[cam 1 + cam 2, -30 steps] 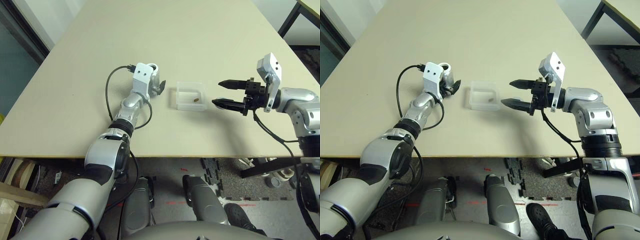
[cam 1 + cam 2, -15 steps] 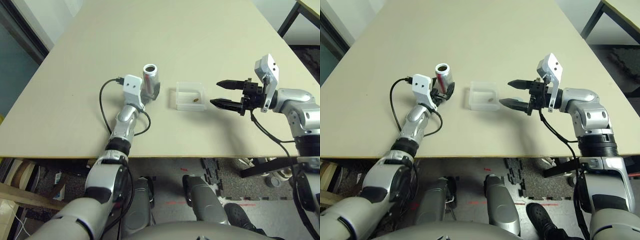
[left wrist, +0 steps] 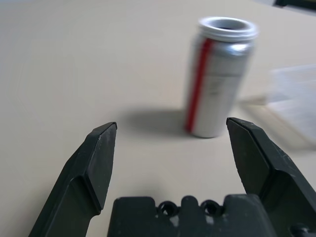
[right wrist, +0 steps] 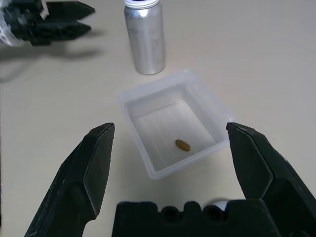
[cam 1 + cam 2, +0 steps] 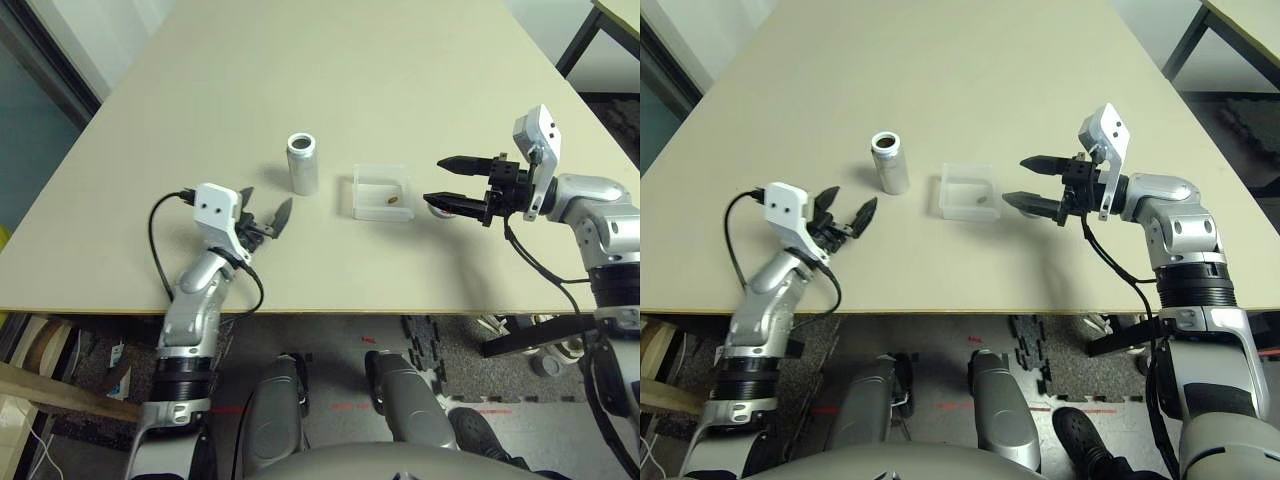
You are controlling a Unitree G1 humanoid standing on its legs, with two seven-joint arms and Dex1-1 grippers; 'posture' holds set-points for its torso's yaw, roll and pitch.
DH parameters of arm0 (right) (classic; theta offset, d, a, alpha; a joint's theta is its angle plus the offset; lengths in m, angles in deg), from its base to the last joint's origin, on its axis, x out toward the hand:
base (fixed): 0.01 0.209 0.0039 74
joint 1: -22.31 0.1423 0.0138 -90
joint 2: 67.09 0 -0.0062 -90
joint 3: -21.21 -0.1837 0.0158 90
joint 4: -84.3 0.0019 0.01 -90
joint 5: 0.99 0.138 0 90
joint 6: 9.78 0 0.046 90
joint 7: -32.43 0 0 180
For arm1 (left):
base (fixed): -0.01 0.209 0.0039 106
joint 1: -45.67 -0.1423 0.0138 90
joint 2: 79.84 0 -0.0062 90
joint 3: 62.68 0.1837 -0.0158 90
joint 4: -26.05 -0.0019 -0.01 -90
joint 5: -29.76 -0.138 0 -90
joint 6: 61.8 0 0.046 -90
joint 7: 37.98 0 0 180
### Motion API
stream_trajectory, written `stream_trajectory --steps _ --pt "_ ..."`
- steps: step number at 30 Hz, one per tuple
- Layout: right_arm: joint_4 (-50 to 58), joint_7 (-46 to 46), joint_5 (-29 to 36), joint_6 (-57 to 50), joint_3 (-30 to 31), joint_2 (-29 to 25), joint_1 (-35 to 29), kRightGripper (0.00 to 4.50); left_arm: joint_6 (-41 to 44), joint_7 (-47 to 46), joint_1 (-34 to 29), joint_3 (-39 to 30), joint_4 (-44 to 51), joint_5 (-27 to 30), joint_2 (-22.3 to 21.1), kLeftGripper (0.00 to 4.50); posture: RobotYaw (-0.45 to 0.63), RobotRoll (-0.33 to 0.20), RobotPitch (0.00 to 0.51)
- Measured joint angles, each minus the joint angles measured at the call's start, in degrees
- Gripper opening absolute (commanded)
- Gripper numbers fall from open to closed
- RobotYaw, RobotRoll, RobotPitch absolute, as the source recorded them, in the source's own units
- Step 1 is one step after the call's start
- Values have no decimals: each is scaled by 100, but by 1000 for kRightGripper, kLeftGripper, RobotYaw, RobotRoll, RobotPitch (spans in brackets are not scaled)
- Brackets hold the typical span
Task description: Pour the medicine from the bottle into the box.
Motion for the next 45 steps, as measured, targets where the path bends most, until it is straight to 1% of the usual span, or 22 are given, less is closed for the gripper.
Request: stream_trajectory --steps 3,7,13,18,21,25,33,41,45 --pt "1 248 72 -21 -215 23 -39 4500 123 1 275 -466 -181 148 -496 4458 -137 0 165" --pt "7 589 173 -57 -460 67 -131 4500 135 12 598 -876 -658 229 -920 4458 -142 0 172" --pt "27 1103 259 -75 -805 122 -331 4500 87 71 1064 -1130 -1504 275 -1310 4458 -151 0 186" --pt "28 1671 312 -52 -1254 156 -424 4500 -39 59 1396 -1290 -2125 294 -1563 4458 -156 0 207" --pt "27 2048 320 -33 -1495 201 -487 4500 -194 39 1593 -1331 -2620 277 -1668 4458 -160 0 220" --pt "-10 2493 321 128 -1790 215 -619 4500 -352 -2 1703 -1332 -3106 243 -1813 4458 -167 0 231" --pt "-239 3209 294 568 -2178 237 -717 4500 -611 -101 1995 -1327 -3746 177 -1958 4458 -185 0 243" --pt "-463 3597 291 902 -2418 243 -999 4500 -833 -157 2036 -1300 -4096 96 -1963 4458 -203 0 246" --pt "-519 3731 301 1096 -2521 269 -1072 4500 -969 -155 2197 -1273 -4508 30 -2048 4458 -209 0 242"
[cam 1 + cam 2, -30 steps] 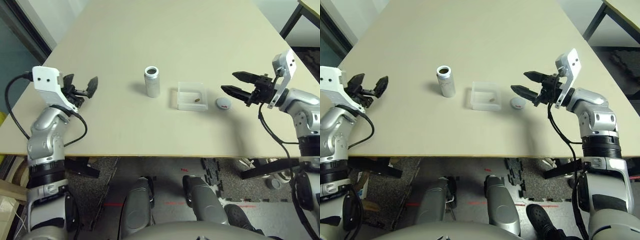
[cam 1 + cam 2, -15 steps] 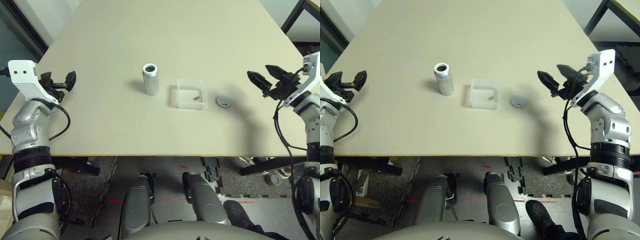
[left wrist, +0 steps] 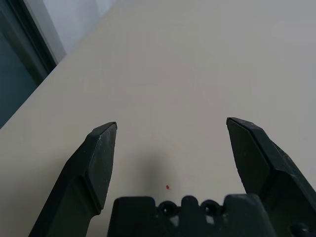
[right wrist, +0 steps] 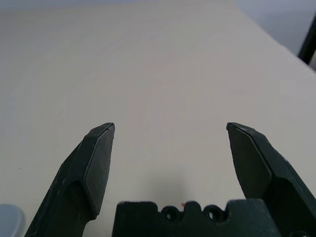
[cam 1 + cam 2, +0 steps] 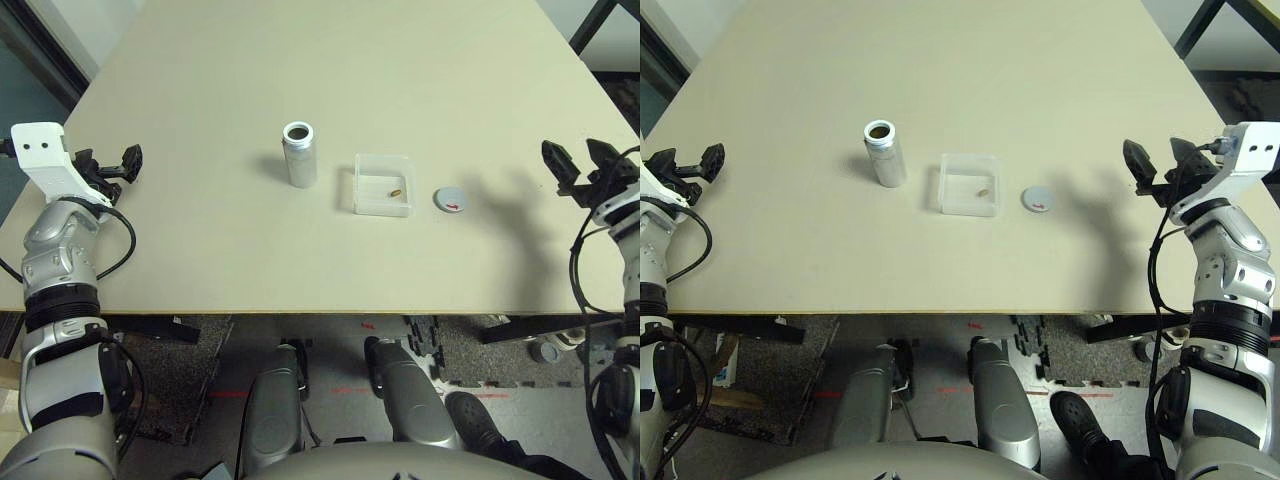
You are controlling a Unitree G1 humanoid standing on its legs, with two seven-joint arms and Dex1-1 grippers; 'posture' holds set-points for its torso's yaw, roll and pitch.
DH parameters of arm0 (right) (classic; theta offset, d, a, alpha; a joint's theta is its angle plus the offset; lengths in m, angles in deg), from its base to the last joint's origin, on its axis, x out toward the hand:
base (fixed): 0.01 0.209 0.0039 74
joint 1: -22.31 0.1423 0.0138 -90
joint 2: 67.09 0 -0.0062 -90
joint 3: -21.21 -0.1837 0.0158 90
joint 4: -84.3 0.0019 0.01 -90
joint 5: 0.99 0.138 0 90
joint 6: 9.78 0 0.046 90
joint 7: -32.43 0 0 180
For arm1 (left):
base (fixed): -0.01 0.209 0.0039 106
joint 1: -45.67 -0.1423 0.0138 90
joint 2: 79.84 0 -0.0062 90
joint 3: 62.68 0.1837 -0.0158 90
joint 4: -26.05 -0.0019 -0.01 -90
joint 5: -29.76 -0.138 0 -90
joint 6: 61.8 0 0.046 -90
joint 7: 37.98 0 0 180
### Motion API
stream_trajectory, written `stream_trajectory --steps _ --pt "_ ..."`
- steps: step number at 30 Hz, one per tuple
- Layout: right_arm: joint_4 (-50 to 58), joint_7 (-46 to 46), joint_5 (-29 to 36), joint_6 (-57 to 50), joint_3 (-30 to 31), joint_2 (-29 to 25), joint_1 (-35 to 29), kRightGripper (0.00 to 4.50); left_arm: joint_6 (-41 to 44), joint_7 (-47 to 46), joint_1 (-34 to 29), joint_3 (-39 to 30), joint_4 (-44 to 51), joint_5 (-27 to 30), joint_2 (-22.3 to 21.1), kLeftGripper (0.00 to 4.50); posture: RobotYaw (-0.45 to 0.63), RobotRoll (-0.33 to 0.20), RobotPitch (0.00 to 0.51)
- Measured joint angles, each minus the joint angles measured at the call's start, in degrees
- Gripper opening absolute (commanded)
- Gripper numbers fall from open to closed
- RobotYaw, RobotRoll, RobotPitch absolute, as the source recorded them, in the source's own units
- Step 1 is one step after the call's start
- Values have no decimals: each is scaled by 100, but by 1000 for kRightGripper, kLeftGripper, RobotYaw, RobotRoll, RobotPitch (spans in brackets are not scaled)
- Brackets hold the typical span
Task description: Pour the medicine from the bottle into the box.
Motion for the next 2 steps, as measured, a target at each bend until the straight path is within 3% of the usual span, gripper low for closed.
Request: stream_trajectory --steps 2 --pt "-59 73 6 70 -28 4 -24 4500 -96 2 132 5 -223 -37 -67 4458 -208 0 237"
